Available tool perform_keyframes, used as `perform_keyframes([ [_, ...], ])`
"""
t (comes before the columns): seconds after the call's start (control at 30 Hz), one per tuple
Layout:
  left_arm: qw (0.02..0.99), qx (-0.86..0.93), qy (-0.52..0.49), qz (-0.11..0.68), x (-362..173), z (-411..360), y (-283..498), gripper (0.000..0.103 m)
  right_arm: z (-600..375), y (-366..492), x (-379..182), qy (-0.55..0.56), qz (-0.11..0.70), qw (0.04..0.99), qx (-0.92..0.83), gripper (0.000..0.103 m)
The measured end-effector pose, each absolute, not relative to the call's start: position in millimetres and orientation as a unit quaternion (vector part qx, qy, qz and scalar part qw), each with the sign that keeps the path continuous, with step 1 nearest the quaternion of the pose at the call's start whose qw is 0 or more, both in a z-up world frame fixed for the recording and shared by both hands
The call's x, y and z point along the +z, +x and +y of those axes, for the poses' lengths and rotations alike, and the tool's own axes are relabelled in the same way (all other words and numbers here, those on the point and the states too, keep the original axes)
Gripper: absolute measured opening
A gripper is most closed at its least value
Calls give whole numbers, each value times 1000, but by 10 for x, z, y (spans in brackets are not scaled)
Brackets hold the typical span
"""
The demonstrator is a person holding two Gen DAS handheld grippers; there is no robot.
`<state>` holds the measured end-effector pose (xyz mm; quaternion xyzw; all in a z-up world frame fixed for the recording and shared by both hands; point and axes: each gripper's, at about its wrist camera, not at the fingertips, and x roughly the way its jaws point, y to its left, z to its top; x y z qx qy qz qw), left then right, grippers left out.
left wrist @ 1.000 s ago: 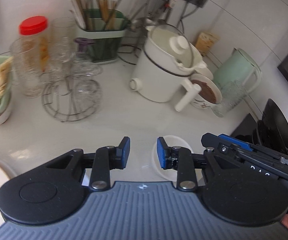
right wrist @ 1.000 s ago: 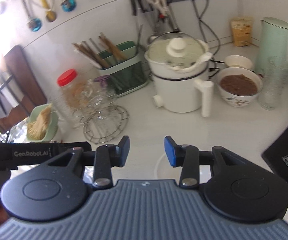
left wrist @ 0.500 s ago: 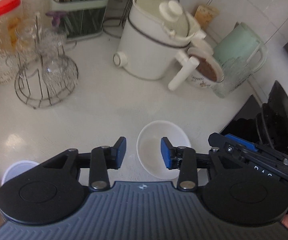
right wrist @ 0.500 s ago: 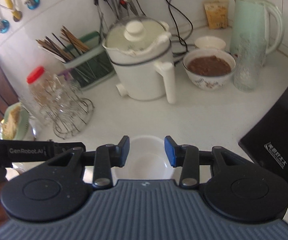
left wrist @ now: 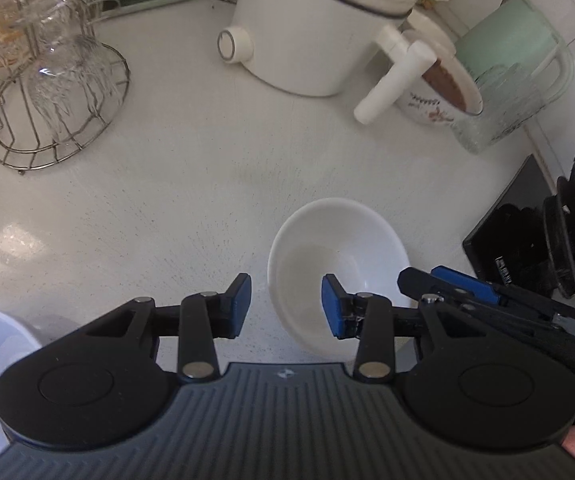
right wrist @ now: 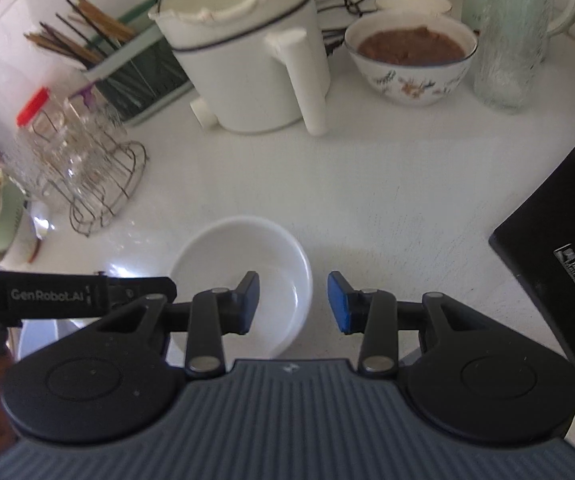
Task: Organize plates and bowls
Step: 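Move both grippers to the white ceramic bowl and close on its rim, then lift the white ceramic bowl with both grippers and carry it toward the bowl stack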
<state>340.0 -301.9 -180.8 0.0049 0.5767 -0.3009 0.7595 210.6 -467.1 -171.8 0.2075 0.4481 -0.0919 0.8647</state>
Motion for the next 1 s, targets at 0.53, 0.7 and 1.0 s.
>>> perform_keyframes([
  [0.53, 754, -284, -17, 592, -2054, -3085, 3449, 13, -4740, 2147, -1983, 225, 477, 847, -69, 13],
  [0.7, 754, -290, -21, 589, -1979, -3066, 3453, 13, -4745, 2141, -1950, 228, 477, 846, -75, 13],
  [1.0, 761, -297, -28, 576, -1676, -2931, 3420, 13, -4718, 2084, -1689, 249, 453, 852, -81, 13],
])
